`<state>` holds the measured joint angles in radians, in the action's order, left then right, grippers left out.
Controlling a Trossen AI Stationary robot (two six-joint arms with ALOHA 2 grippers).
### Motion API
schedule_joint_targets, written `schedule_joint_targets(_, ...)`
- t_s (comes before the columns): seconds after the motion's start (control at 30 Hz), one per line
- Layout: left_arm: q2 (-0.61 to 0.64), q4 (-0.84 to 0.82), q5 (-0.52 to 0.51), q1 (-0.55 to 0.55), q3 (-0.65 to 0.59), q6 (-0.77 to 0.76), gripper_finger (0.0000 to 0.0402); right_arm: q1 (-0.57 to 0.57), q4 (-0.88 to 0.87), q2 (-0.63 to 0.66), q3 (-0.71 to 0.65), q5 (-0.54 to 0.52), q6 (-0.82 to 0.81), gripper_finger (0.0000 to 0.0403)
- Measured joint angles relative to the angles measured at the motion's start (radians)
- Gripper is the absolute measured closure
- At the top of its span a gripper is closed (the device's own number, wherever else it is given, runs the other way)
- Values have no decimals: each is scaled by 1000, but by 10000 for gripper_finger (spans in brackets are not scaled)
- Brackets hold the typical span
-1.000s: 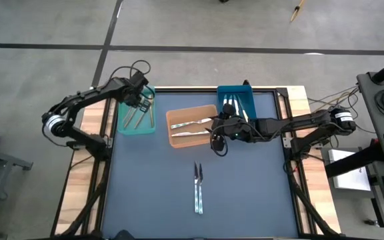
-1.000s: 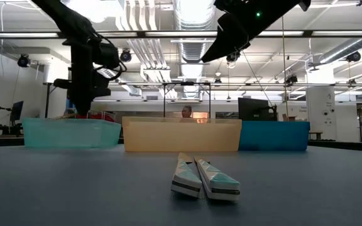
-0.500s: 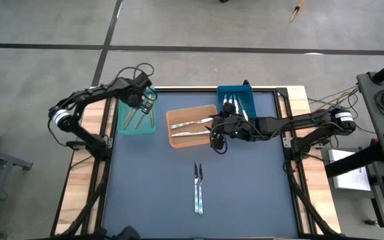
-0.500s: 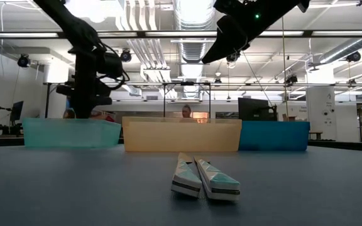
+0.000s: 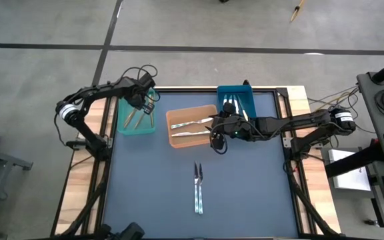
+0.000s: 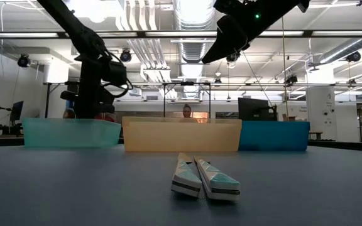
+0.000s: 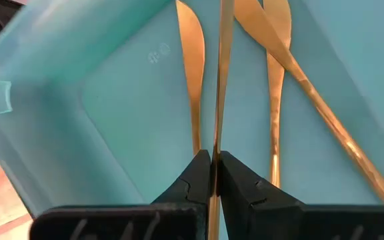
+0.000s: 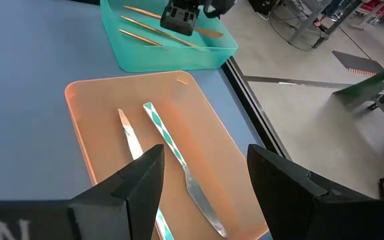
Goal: Sort silverware by color (type)
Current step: Put the gold knife into the green bin
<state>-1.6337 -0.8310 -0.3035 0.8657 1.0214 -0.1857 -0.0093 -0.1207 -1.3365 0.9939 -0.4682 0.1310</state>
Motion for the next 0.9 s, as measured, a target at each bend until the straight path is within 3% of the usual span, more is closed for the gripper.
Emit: schedule_joint_targets(0.9, -79, 19, 0, 0, 0, 12, 401, 0, 0, 0, 0, 0, 0, 197)
